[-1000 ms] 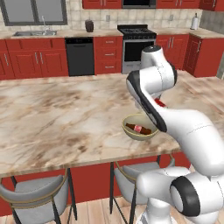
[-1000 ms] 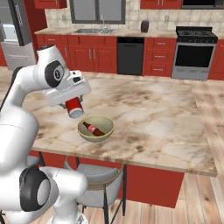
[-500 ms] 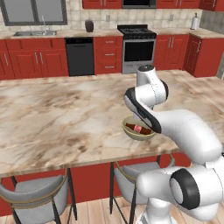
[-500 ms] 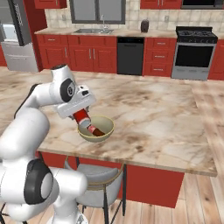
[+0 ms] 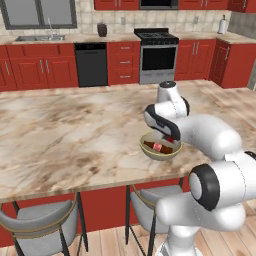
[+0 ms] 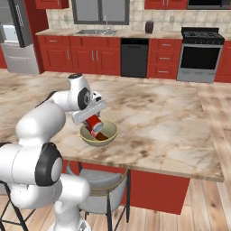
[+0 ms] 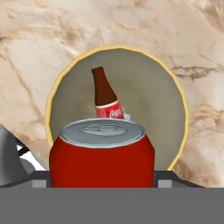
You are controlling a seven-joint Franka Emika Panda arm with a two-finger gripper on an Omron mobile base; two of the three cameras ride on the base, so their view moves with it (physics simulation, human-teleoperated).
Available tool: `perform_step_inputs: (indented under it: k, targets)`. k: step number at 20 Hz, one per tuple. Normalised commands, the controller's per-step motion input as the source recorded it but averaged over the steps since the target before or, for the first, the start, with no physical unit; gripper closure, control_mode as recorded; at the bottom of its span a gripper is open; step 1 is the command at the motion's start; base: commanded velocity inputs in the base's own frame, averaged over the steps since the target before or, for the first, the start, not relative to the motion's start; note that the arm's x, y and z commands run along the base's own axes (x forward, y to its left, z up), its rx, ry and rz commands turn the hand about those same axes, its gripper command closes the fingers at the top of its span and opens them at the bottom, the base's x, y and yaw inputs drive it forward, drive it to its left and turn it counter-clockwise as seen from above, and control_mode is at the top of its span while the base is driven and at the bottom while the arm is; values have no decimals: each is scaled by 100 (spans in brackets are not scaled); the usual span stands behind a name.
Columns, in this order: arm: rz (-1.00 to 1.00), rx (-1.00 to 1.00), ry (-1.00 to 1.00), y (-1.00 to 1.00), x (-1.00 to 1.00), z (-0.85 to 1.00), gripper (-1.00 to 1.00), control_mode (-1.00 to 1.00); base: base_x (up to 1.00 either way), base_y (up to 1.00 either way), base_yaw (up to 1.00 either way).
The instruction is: Open the fridge, grab two sodas, and place both sodas inside the bowl with ice on the dining counter.
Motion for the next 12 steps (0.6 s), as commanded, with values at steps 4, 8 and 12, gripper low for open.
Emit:
perform_step_inputs:
  k: [4,8,12]
  targets:
    - [8,0,3,-1,33,-37,100,-100,0,0,0]
    - [7,0,0,-4,17,-34,100,-100,0,0,0]
    - [7,0,0,-14,17,-22,100,-100,0,0,0]
